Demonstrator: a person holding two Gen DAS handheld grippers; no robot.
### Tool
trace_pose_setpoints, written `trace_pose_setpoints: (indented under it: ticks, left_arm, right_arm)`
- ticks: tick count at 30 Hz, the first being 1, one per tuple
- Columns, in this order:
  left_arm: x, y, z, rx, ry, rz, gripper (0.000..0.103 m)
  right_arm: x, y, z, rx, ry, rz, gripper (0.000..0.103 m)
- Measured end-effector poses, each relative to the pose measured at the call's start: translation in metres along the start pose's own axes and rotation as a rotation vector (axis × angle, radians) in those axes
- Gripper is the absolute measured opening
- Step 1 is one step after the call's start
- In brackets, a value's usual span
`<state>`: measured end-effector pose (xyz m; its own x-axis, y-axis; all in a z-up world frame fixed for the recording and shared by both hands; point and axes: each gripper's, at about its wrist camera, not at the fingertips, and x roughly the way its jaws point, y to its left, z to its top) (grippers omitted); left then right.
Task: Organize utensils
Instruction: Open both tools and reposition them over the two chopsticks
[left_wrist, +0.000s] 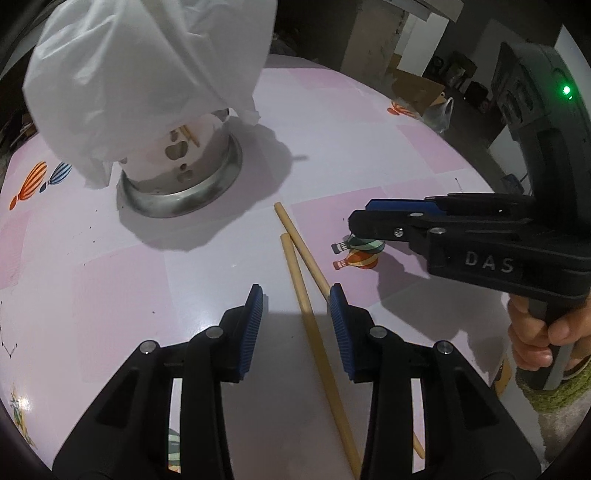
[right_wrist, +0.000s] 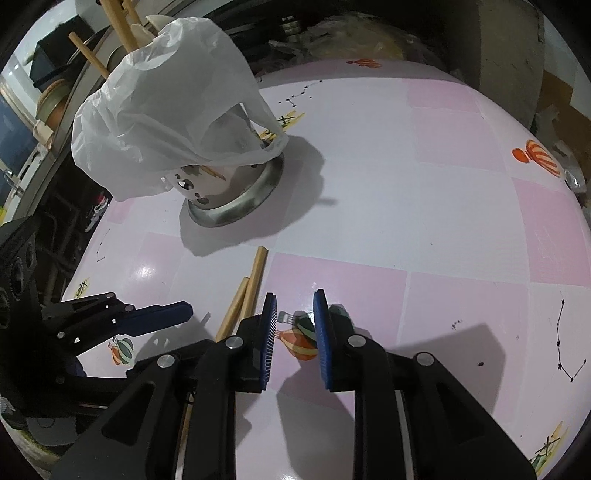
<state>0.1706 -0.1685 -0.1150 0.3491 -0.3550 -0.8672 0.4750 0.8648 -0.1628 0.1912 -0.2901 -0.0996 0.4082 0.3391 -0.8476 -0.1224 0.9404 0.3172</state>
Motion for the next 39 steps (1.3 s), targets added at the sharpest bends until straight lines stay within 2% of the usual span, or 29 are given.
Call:
trace_pose_setpoints:
  ticks: [4,10,19,28,39]
  left_arm:
    - [0.007,-0.003,0.003,0.016,0.002,0.036,0.036]
    - [0.011,0.003,0.008,-0.011,-0.006,0.038,0.036]
    - [0.015,0.011,0.007,-0.007,0.000,0.085,0.036]
    - [0.012,0.016,0.002,0.024,-0.009,0.167,0.036]
    - [-0.002,0.032,-0.010,-0.030,0.001,0.149,0.035]
  right_arm:
    - [-0.003,-0.003,-0.001,0.009,-0.005,0.003,0.021]
    - [-0.006,-0.005,-0.002,0.013,-0.008,0.002,0.021]
    - [-0.007,-0.004,-0.001,0.011,-0.013,0.005,0.021]
    - [-0.006,-0.001,-0.001,-0.004,-0.010,0.008,0.021]
    - [0.011,0.030,0.001,-0.084,0.016,0.018,0.021]
